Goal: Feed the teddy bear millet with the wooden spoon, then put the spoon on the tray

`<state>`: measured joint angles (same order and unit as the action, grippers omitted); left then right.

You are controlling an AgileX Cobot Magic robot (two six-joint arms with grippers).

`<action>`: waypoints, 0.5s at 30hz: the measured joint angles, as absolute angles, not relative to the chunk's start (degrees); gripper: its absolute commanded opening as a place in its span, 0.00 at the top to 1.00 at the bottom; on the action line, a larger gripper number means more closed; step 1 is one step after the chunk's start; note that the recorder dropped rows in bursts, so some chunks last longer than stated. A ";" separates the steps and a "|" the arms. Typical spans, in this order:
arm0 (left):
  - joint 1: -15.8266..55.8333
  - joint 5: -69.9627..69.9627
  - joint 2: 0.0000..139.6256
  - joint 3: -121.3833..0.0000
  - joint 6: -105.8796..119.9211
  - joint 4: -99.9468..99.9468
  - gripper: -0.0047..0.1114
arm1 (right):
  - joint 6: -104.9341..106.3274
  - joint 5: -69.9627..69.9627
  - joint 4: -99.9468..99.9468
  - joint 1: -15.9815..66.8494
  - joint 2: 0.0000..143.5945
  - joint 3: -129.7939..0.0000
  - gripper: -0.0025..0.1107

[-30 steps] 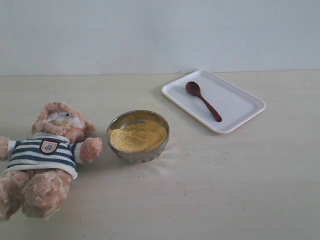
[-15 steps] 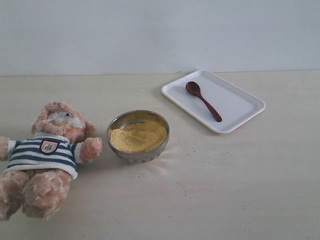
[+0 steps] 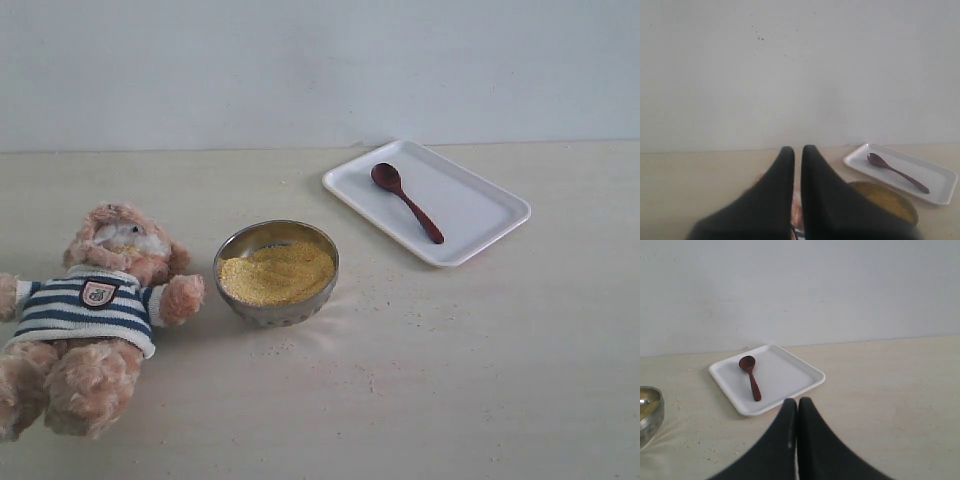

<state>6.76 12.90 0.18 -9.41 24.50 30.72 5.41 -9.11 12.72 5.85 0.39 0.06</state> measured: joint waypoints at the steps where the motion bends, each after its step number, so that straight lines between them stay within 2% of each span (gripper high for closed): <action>1: 6.76 12.78 0.18 -9.17 23.23 29.78 0.92 | 5.41 -9.11 12.72 5.85 0.39 0.06 0.98; 9: 6.76 10.44 0.18 -6.12 11.58 20.72 0.92 | 5.41 -9.11 12.72 5.85 0.39 0.06 0.98; 15: 6.76 2.36 0.18 -3.26 8.53 17.52 0.92 | 5.41 -9.11 12.72 5.85 0.39 0.06 0.98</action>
